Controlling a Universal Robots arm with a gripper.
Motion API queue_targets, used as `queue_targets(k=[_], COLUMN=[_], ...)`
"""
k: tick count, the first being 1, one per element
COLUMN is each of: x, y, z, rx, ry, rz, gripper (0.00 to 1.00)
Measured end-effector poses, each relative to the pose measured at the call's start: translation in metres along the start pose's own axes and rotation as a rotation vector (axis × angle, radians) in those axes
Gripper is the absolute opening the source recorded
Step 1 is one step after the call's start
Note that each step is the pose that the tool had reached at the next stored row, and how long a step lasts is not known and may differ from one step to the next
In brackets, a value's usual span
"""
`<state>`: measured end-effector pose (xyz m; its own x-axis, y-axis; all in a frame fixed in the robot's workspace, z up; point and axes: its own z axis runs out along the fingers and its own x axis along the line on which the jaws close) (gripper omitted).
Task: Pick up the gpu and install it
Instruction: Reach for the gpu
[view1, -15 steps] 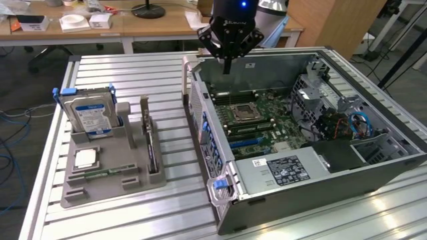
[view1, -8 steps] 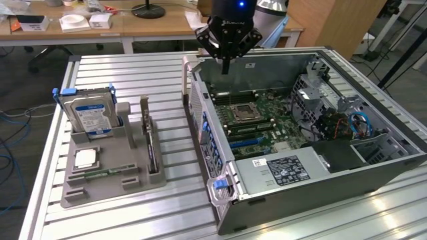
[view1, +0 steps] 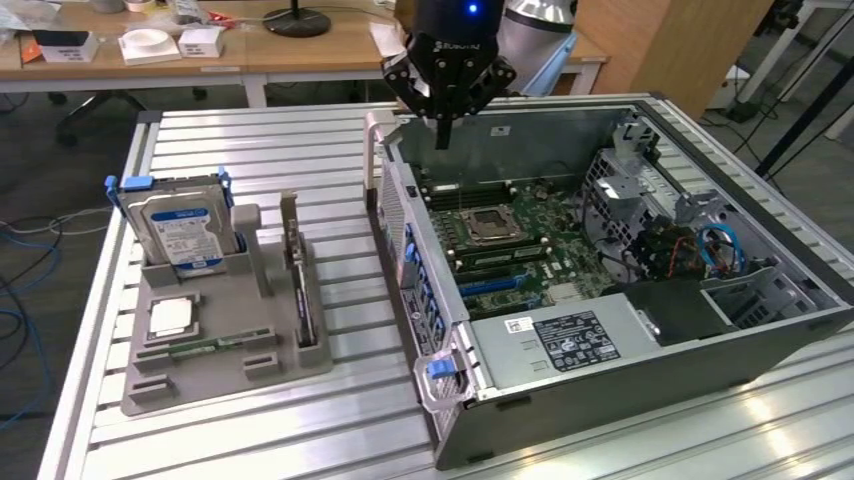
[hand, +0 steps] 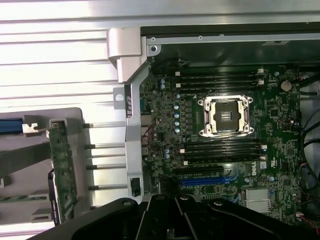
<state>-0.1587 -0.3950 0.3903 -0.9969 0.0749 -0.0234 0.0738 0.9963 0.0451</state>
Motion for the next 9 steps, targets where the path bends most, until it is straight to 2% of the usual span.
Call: queue_targets(k=[9], x=[0.0097], y=[-0.0007], z=[0.0000], rx=[0.0001], ry=[0.0001], rz=[0.000], gripper=[0.11])
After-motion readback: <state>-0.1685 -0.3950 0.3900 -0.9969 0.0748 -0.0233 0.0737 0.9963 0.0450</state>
